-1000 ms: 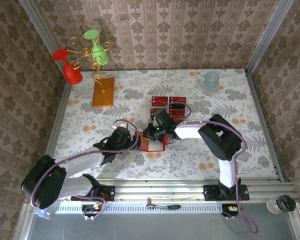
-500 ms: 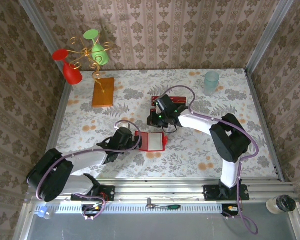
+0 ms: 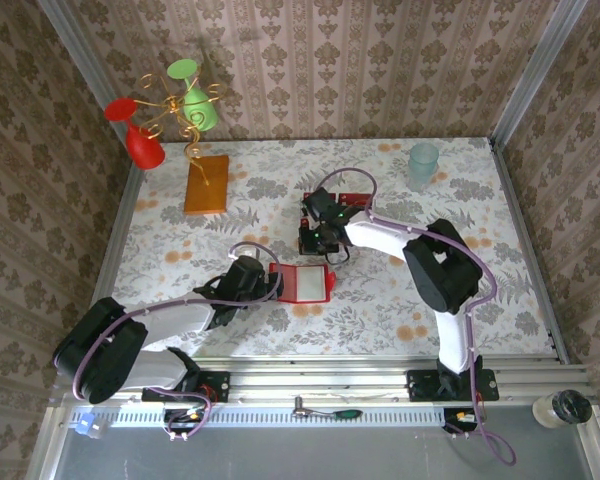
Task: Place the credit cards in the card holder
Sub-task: Rotate the storage box at the top-center of the table.
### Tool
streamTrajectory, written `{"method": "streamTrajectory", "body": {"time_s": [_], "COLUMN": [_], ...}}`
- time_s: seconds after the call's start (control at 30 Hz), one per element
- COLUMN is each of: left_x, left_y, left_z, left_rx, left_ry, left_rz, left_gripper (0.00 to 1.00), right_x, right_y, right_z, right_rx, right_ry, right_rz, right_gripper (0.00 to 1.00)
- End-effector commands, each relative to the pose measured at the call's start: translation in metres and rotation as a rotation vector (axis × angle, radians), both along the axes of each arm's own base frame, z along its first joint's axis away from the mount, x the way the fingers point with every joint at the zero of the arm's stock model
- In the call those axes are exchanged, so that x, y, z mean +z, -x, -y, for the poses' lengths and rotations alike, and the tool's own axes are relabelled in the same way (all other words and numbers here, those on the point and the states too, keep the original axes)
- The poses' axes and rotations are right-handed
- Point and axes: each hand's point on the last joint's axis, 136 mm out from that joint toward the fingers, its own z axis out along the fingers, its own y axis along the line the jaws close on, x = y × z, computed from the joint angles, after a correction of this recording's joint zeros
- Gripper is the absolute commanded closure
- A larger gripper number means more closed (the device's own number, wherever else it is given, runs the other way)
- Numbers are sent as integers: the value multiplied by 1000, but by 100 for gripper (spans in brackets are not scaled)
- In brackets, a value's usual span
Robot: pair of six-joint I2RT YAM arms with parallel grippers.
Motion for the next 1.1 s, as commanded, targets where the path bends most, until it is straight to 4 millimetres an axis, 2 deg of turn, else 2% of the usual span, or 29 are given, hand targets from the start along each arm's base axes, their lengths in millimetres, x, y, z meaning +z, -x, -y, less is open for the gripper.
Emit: {"method": "streamTrajectory", "body": {"time_s": [0.0,0.3,0.6,0.8,0.93,1.07], "left_x": [-3,-2,-3,-3,-3,-4], "left_y": [1,1,2,2,1,2], "left_z": [-2,-1,-3,-2,-2,-2], "left_rx": [7,8,9,7,6,4], "left_ry": [-10,-5,-6,-5,-6,-10], "left_rz": [3,3,3,4,4,3], "left_gripper": [0,0,0,0,0,0], "right_x": [-17,-23,-17,-14,-10,-2], "right_y": [2,-20,-60,-88,-102,-108], "right_z": [3,1,17,37,46,45], "right_rx": [15,1,-68,-160,-216,-216], "right_ry": [60,99,148,156,136,114], "right_rz": [-33,4,81,103,111,117], "right_gripper": [94,95,95,95,94,94]}}
